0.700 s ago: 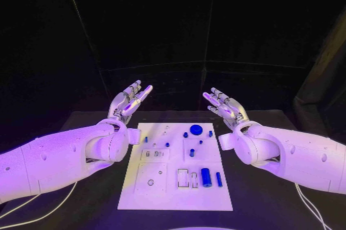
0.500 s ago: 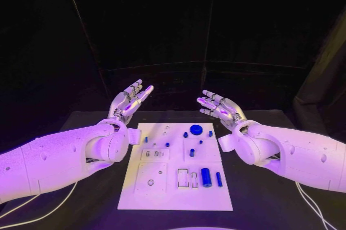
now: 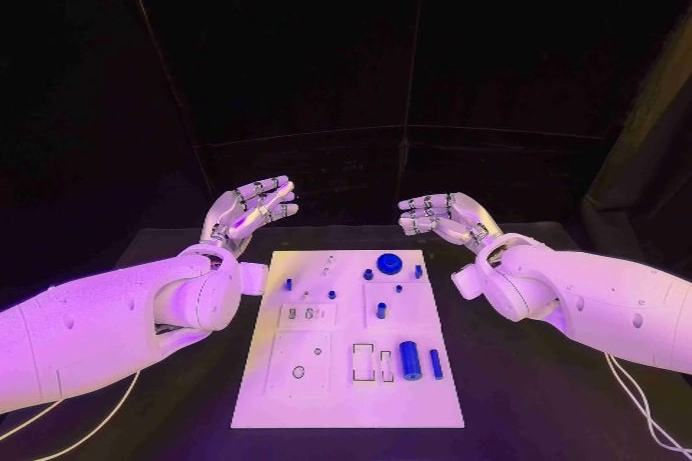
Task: Assemble the parts on the task board
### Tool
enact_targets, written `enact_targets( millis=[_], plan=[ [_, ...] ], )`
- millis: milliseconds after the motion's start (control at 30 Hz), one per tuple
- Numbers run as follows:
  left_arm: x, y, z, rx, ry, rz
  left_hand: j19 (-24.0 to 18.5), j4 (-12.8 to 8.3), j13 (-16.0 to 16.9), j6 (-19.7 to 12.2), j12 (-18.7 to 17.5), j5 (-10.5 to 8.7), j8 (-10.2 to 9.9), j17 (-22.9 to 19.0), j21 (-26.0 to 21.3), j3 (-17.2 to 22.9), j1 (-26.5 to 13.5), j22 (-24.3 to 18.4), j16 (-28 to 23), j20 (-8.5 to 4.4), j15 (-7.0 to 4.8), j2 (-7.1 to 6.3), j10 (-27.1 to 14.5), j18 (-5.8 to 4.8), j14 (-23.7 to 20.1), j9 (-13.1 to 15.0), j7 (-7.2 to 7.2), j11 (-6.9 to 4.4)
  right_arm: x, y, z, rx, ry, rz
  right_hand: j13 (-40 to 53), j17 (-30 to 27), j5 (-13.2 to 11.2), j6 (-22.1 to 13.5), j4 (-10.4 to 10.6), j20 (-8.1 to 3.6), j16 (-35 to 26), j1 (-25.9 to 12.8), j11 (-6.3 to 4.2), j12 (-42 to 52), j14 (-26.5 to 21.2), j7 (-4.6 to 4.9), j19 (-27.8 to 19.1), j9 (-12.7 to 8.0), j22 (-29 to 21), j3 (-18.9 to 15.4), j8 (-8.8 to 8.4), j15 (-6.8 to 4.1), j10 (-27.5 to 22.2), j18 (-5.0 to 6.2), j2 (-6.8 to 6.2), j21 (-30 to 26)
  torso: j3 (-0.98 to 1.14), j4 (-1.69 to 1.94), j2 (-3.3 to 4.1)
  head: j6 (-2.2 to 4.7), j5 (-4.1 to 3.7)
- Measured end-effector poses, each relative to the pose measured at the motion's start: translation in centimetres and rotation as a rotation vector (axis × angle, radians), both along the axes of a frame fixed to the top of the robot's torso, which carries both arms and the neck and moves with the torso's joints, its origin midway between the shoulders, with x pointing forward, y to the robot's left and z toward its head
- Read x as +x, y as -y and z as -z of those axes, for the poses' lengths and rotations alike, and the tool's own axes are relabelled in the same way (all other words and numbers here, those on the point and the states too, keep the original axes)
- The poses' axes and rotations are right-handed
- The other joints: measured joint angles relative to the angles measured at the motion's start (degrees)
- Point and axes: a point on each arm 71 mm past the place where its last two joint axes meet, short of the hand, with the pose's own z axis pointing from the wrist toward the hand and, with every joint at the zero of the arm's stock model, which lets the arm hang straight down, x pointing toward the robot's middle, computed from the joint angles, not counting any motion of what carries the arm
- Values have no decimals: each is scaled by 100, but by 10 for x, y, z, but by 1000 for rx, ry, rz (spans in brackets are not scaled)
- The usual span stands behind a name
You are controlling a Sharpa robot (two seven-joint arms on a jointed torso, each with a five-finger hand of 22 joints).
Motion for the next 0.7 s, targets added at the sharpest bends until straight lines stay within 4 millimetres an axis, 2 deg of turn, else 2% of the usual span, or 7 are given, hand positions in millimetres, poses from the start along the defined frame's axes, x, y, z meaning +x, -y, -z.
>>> enact_targets(
  millis=[133,167,267,400,567,633,700],
  plan=[
    [0,1,0,-8,2,12,143,-42,-2,117,34,0,46,26,56,-4,26,7,41,-13,-1,5,119,15,115,10,7,-6,-1,-1,0,-37,23,-17,0,7,7,435,-77,-75,35,90,-80,10,453,96,335,6,4,47,42,-103,441,90,-21,82,3,-7,12,3,-1],
    [-1,1,-1,-10,4,16,967,-221,-7,1042,144,0,218,122,214,-26,223,11,199,-160,-268,64,864,120,953,47,75,-228,0,-1,-2,-50,31,-23,0,14,7,531,-100,-113,53,124,-100,10,587,121,436,5,4,69,45,-133,562,90,-55,123,3,-7,30,25,-3],
    [-6,2,-4,-19,8,43,1588,-374,-44,1581,166,0,272,238,264,-58,338,-27,266,-302,-456,115,1389,136,1563,34,243,-368,7,-5,-14,-147,85,-54,0,36,40,818,-149,-243,67,234,-190,-31,1008,91,759,5,21,159,45,-255,911,89,-119,250,3,9,128,74,-21],
    [-13,2,-6,-22,14,76,1808,-454,-78,1734,71,0,236,325,233,-83,368,-104,234,-386,-521,145,1576,135,1767,-23,225,-435,14,-19,-24,-316,154,-113,7,104,40,1111,-160,-426,144,344,-303,-140,1568,18,1186,0,81,296,-27,-421,1303,89,-230,468,-15,39,252,126,-43],
    [-18,7,-8,-28,23,118,1840,-515,-112,1774,-72,0,138,359,83,-117,397,-204,63,-370,-521,175,1615,136,1767,-61,225,-411,18,-31,-25,-530,210,-167,13,243,40,1317,-171,-630,316,416,-422,-248,2224,-65,1665,-5,206,370,-94,-605,1614,89,-306,796,-54,86,397,152,-79],
    [-20,8,-9,-28,27,128,1840,-538,-118,1789,-121,0,109,368,38,-112,397,-234,2,-370,-521,175,1623,136,1767,-61,240,-403,19,-38,-26,-613,233,-187,18,492,-28,1482,-167,-859,605,350,-528,-406,2875,-153,2215,-14,397,465,-224,-805,1844,89,-517,1242,-67,103,459,175,-81],
    [-21,9,-10,-29,29,138,1840,-545,-119,1795,-125,0,105,368,19,-119,397,-254,-15,-370,-514,175,1623,135,1760,-64,246,-403,19,-45,-26,-675,252,-202,18,609,-29,1518,-156,-931,736,322,-567,-449,2987,-189,2379,-14,474,476,-257,-863,1881,87,-543,1412,-77,115,508,195,-81]
  ],
)
